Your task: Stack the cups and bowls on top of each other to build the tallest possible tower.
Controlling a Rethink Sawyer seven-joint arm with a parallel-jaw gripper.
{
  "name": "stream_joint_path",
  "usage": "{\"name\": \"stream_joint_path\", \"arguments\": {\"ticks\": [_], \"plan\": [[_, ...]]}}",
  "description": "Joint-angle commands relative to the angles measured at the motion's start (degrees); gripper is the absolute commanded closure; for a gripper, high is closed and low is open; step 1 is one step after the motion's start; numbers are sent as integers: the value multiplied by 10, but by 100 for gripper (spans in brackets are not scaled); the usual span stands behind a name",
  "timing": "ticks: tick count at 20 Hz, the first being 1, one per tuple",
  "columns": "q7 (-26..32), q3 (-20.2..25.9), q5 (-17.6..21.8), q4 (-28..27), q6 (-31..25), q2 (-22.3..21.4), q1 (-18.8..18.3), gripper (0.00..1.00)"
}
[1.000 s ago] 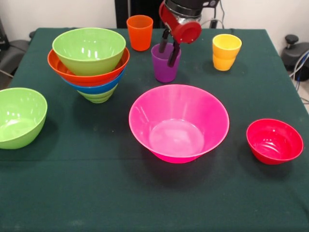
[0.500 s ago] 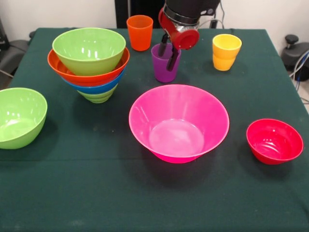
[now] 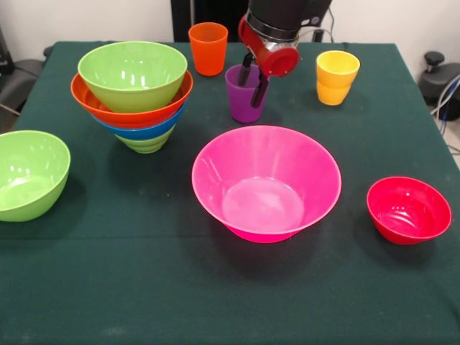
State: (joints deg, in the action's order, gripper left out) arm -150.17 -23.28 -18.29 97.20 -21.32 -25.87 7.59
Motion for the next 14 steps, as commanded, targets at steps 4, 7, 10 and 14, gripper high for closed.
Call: {"name": "stream_joint_path", "arguments": {"ticks": [4,7,10,14], "plan": [[-60,90,-11,4,29,13,8,0],[-60,93,-13,12,18,7,6,0],[-56,93,-9,13,23,6,2,0],[-57,109,-11,22,45,13,-10,0]]}}
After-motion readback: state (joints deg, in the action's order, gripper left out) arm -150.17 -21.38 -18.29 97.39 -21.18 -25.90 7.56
